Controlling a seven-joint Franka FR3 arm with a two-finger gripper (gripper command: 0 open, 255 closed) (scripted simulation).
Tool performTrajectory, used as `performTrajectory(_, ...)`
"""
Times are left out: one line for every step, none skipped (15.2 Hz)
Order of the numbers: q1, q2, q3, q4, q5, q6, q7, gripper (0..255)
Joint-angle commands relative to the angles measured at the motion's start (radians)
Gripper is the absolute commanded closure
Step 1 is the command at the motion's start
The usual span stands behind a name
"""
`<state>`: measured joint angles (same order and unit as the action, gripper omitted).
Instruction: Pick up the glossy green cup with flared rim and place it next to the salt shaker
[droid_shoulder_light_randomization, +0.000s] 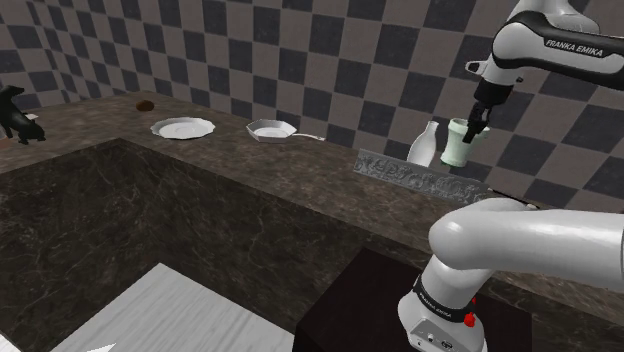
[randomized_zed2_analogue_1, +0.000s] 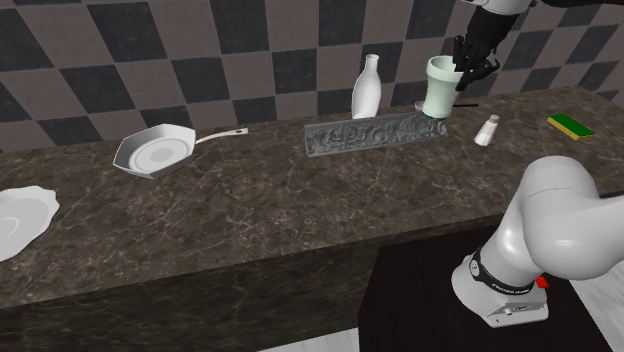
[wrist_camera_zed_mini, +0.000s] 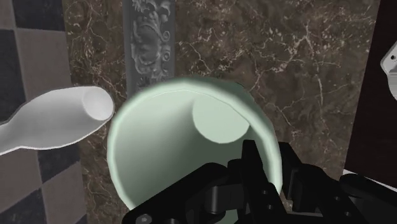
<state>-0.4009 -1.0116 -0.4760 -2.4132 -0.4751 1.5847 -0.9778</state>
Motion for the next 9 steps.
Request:
performTrajectory(-0.023,-0.033,-0.027,0.004,-0.028,-0.025,-0.046,255)
performTrajectory(-0.035,-0.048,-0.042,0.006,-0.043,-0.036,-0.068,255)
performTrajectory(-0.046,-0.063,-0.056,0.010,-0.058,-0.048,-0.091,255)
performTrajectory(-0.057,-0.077,-0.072,0.015,-0.073,-0.058,-0.115,255)
performTrajectory(-0.067,-0.089,-0.087,0.020,-0.088,-0.069,-0.138,255)
performTrajectory(-0.077,-0.101,-0.102,0.027,-0.103,-0.079,-0.162,255)
performTrajectory(-0.087,-0.111,-0.118,0.035,-0.118,-0.088,-0.186,255)
performTrajectory(-0.096,-0.120,-0.134,0.044,-0.133,-0.098,-0.211,255)
performTrajectory(-0.104,-0.129,-0.150,0.054,-0.148,-0.106,-0.235,255)
